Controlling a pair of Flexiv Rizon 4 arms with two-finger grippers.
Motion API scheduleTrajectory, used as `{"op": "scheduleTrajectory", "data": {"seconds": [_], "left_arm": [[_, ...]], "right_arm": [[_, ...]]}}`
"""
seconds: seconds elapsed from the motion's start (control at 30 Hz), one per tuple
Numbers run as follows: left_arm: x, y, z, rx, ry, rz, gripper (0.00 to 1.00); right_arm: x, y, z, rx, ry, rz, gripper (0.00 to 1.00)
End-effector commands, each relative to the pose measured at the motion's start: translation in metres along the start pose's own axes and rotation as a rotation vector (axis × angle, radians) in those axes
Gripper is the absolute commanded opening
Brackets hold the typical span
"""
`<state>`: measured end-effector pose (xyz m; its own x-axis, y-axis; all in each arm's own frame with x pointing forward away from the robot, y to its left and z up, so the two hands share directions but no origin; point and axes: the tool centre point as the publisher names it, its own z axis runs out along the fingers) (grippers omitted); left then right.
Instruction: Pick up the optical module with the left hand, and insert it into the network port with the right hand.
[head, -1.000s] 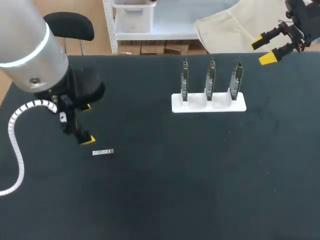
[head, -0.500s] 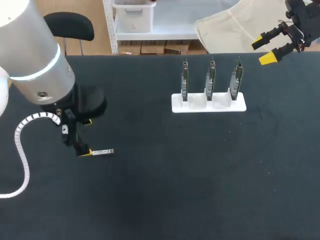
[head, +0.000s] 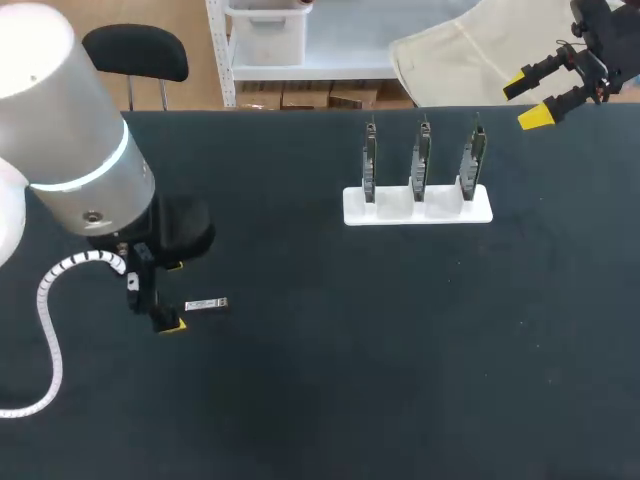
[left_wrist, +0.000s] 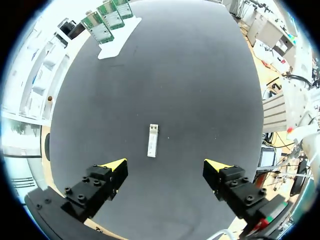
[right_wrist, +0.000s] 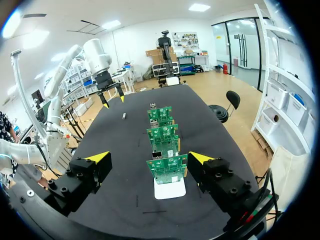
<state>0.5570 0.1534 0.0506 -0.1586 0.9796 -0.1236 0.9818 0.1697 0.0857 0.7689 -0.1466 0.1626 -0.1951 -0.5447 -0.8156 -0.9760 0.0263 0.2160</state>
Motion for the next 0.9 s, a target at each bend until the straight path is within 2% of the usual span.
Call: {"op": "scheduleTrajectory", "data": {"seconds": [0.03,0.23,0.37,0.47,0.9], "left_arm": [[0.003,-0.002,0.008,0.008,-0.002,0.004,1.00],[0.002,0.003,0.017,0.013,0.007,0.004,1.00],[-0.001,0.007,0.028,0.017,0.073,0.033,1.00],[-0.002,0.012,0.030,0.015,0.086,0.045,1.00],[0.002,0.019,0.037,0.031,0.104,0.013,1.00]], "right_arm": [[0.000,0.002,0.000,0.005,0.000,-0.001,1.00],[0.000,0.002,0.000,0.005,0.000,-0.001,1.00],[0.000,0.002,0.000,0.005,0.000,-0.001,1.00],[0.000,0.002,0.000,0.005,0.000,-0.001,1.00],[0.000,0.002,0.000,0.005,0.000,-0.001,1.00]]}}
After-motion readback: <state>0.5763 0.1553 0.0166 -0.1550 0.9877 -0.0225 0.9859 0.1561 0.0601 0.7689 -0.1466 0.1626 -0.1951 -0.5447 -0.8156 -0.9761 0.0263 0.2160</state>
